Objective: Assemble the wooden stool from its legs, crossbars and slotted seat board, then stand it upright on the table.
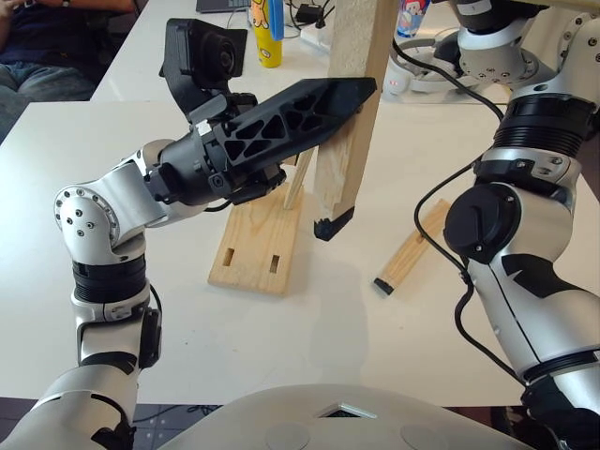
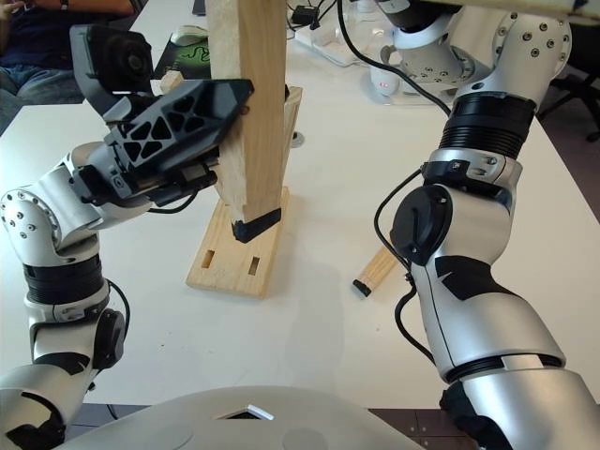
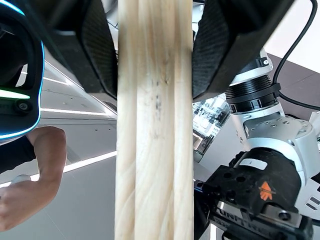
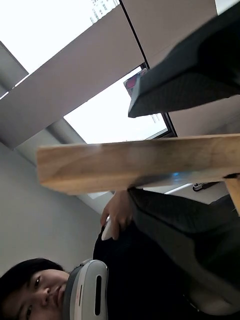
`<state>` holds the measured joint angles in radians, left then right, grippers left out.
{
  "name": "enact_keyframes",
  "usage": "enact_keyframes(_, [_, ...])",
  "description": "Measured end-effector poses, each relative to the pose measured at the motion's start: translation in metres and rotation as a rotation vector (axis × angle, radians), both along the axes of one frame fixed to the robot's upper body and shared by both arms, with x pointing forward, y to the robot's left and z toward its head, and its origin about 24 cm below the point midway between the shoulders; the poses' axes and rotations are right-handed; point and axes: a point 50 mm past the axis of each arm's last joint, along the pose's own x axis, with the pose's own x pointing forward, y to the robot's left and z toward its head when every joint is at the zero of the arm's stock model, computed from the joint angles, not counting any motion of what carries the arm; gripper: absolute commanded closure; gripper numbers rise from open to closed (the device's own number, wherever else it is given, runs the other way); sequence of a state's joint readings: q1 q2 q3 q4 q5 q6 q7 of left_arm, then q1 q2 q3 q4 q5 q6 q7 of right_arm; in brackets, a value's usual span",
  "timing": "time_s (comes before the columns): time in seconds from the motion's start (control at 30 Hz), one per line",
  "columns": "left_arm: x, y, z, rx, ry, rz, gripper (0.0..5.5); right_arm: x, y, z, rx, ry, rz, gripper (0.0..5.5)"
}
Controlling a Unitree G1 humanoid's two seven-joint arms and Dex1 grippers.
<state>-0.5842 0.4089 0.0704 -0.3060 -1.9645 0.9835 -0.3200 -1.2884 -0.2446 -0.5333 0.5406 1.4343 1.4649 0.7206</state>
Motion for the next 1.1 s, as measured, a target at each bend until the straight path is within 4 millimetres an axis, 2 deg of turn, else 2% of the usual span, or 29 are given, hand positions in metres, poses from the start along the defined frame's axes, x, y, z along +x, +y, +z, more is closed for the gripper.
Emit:
enact_keyframes(0.1, [0.001,0.0,-0.001,0.001,0.006,-0.007,3.39,-0.001,0.001,0.001,0.011,-0.001,0.015,3.95])
enact_keyframes(0.37, [0.001,0.004,-0.001,-0.004,0.005,-0.024,3.39,-0.003,0.003,0.002,0.015,-0.002,0.029,4.0])
enact_keyframes(0.43, [0.002,0.004,-0.001,-0.004,0.008,-0.023,2.81,-0.003,0.003,0.002,0.014,0.0,0.027,4.09])
enact_keyframes(0.5, [0.004,0.006,-0.003,0.031,0.016,0.014,2.55,-0.003,0.001,0.003,0.017,-0.002,0.024,4.35])
enact_keyframes(0.6, [0.005,0.007,-0.003,0.043,0.018,0.033,2.11,-0.002,0.001,0.004,0.022,0.002,0.005,4.42])
enact_keyframes(0.73, [0.008,0.009,-0.003,0.048,0.025,0.07,2.05,0.003,-0.004,0.006,0.035,0.004,-0.064,4.42])
enact_keyframes(0.83, [0.012,0.019,-0.004,0.059,0.022,0.147,2.05,0.009,-0.012,0.003,-0.002,-0.007,-0.18,4.43])
enact_keyframes(0.97, [0.024,0.042,-0.016,0.106,0.045,0.352,2.05,0.02,-0.03,-0.003,-0.108,-0.084,-0.426,4.43])
enact_keyframes(1.1, [0.029,0.058,-0.028,0.161,0.05,0.531,2.05,0.022,-0.032,-0.002,-0.293,-0.289,-0.774,4.43])
